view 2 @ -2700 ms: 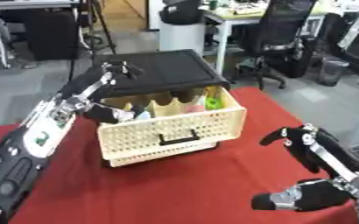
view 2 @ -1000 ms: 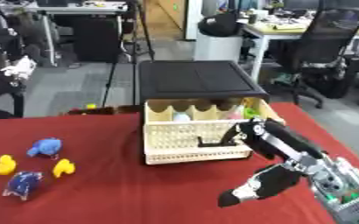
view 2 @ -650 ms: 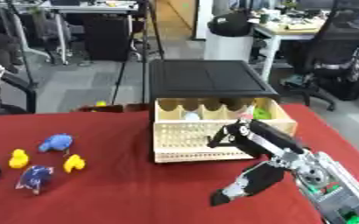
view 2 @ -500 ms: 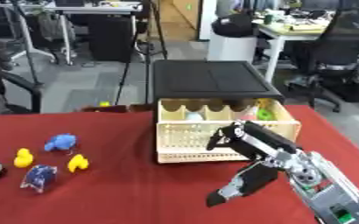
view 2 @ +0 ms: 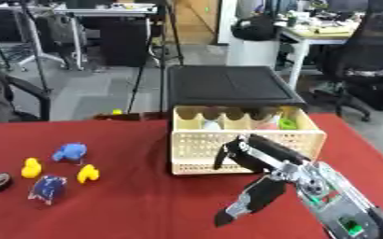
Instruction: Pick up objects from table and place into drawer.
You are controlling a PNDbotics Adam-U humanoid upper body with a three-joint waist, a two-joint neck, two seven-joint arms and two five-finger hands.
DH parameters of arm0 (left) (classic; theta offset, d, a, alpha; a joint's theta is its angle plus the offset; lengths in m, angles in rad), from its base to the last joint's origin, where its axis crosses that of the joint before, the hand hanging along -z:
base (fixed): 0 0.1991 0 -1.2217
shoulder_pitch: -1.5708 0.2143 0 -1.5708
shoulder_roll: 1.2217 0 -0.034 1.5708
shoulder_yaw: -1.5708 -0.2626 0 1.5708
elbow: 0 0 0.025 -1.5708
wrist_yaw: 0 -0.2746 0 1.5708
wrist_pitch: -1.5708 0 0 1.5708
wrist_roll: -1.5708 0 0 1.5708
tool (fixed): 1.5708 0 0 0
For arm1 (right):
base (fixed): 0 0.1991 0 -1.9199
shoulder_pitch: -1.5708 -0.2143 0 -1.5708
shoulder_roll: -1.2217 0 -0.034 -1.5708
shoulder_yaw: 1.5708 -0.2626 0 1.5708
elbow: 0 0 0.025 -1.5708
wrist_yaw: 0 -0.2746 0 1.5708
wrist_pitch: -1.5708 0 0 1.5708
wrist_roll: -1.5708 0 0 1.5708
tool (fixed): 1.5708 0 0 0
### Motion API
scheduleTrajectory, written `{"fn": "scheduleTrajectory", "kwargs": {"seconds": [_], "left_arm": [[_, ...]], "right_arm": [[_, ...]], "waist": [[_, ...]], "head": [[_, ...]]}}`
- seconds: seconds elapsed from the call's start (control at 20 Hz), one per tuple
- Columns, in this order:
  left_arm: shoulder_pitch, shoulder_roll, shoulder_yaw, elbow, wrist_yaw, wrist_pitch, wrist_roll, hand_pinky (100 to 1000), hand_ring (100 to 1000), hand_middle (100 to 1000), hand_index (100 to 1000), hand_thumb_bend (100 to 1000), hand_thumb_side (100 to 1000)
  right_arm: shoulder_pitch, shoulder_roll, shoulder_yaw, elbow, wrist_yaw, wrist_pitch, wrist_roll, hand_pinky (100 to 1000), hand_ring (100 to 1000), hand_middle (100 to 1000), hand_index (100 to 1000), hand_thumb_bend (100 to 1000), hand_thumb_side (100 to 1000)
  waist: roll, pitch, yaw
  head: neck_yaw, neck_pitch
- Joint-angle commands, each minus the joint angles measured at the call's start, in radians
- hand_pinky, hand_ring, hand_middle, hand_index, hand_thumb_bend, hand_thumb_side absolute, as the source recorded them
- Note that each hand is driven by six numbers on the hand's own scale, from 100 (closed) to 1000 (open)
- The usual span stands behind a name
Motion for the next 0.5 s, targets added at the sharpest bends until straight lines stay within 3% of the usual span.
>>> {"fn": "scheduleTrajectory", "kwargs": {"seconds": [0.05, 0.5], "left_arm": [[-0.010, 0.031, 0.017, -0.022, 0.008, 0.005, 0.005, 610, 640, 625, 816, 100, 574], [0.002, 0.033, 0.023, -0.024, 0.005, 0.005, 0.008, 611, 640, 625, 816, 100, 589]], "right_arm": [[-0.005, -0.021, -0.007, -0.017, 0.013, -0.008, 0.002, 100, 100, 113, 586, 1000, 490], [0.009, -0.040, -0.005, 0.084, 0.078, -0.001, 0.018, 100, 100, 109, 584, 1000, 471]], "waist": [[0.003, -0.011, -0.002], [0.005, -0.011, -0.005]], "head": [[-0.003, 0.005], [-0.001, 0.004]]}}
